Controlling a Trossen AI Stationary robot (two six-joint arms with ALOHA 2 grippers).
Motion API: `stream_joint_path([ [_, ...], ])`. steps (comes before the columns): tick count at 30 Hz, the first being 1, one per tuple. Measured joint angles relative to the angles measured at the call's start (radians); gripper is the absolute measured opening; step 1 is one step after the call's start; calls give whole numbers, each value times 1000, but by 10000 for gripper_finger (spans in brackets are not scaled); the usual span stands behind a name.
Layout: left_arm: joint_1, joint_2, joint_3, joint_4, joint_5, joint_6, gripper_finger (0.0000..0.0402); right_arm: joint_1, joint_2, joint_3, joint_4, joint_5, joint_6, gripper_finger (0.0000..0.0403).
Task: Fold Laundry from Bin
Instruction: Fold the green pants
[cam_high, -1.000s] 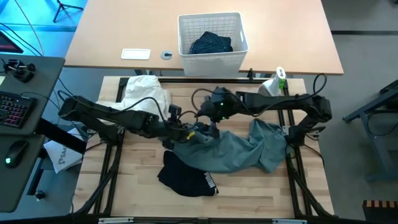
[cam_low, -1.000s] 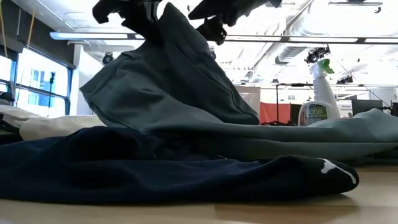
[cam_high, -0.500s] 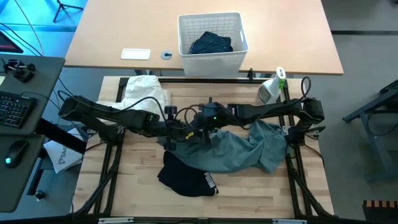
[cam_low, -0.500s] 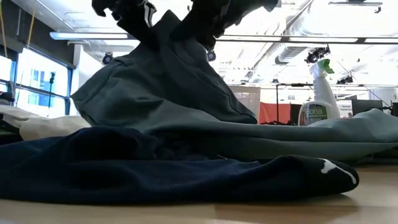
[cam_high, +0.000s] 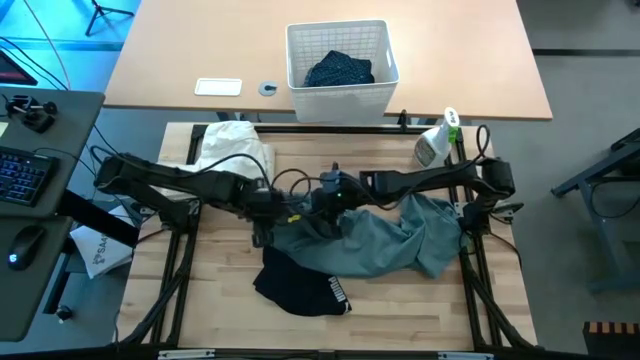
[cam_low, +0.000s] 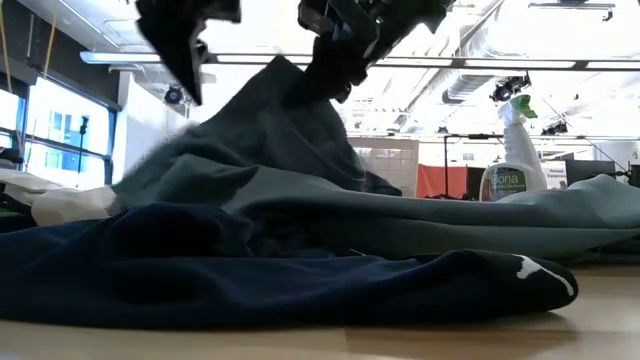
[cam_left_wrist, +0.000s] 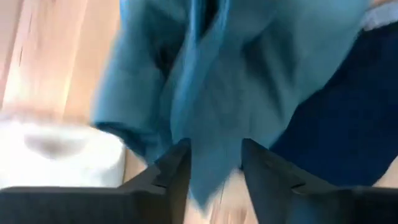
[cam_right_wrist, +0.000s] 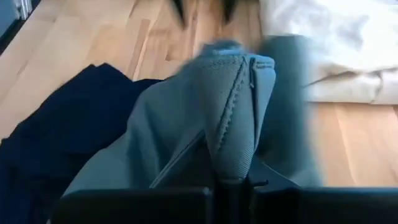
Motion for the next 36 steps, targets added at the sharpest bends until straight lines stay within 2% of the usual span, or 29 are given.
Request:
stream_joint_path([
  [4,10,-23,-5,-127,7,-112,160,24,4,0,-21,-1,-8,9],
  [6,18,-43,-29,-131,8,-193,170,34,3,0,-16,-1,-20,9],
  [9,53,-96,-129,-68,23,-344,178,43,3,0,-20,0,-20,4],
  [14,168,-201,-411,248,59,-565,182,54,3,0,-34,11,-6,4],
  [19,313,-220,-635,639,52,-612,182,69,3,0,-43,11,5,3],
  [23,391,-163,-709,739,47,-617,182,72,3,0,-67,11,29,3],
  [28,413,-56,-745,906,84,-560,180,69,-5,0,-86,13,36,4],
  [30,400,-14,-741,989,116,-509,169,60,-20,0,-89,21,36,4],
  [32,375,10,-730,1014,133,-463,139,47,-35,0,-101,20,36,4],
  [36,342,15,-692,1013,147,-364,31,17,-59,0,-117,19,36,4],
])
